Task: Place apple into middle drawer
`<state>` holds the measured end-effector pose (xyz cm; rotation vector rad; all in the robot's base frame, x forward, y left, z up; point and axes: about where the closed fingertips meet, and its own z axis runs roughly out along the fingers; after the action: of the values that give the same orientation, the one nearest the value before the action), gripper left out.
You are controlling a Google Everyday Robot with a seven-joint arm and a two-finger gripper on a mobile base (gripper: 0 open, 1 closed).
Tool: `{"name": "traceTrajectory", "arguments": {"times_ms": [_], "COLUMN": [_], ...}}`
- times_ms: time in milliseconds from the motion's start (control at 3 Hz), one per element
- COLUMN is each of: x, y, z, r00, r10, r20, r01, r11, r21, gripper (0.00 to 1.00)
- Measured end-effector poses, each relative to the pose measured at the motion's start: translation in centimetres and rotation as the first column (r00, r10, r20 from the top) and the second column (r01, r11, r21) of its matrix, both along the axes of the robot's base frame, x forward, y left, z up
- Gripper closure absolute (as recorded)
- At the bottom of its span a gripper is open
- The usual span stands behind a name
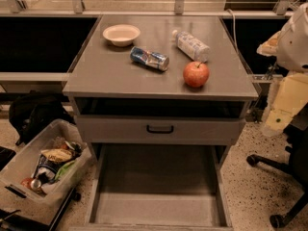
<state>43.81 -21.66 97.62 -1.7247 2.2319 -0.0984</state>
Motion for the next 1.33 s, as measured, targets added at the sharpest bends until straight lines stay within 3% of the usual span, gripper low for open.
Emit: {"name": "traceTrajectory", "arguments": {"times_ms": [333, 667, 1000, 1333], "x": [0.0, 2.2, 6.7, 11.3], "y": [0.0, -0.1, 0.0, 1.7], "z": [0.0, 0.7, -0.1, -1.2], "r00": [1.0, 0.9973, 0.9753, 0.93], "r10": [0.0, 0.069, 0.215, 0.35], "r20": [0.0, 0.024, 0.048, 0.112], "r01": [0.0, -0.071, -0.221, -0.364], "r11": [1.0, 0.993, 0.942, 0.836], "r21": [0.0, 0.094, 0.253, 0.409], "gripper": [0.0, 0.0, 0.0, 0.0]}}
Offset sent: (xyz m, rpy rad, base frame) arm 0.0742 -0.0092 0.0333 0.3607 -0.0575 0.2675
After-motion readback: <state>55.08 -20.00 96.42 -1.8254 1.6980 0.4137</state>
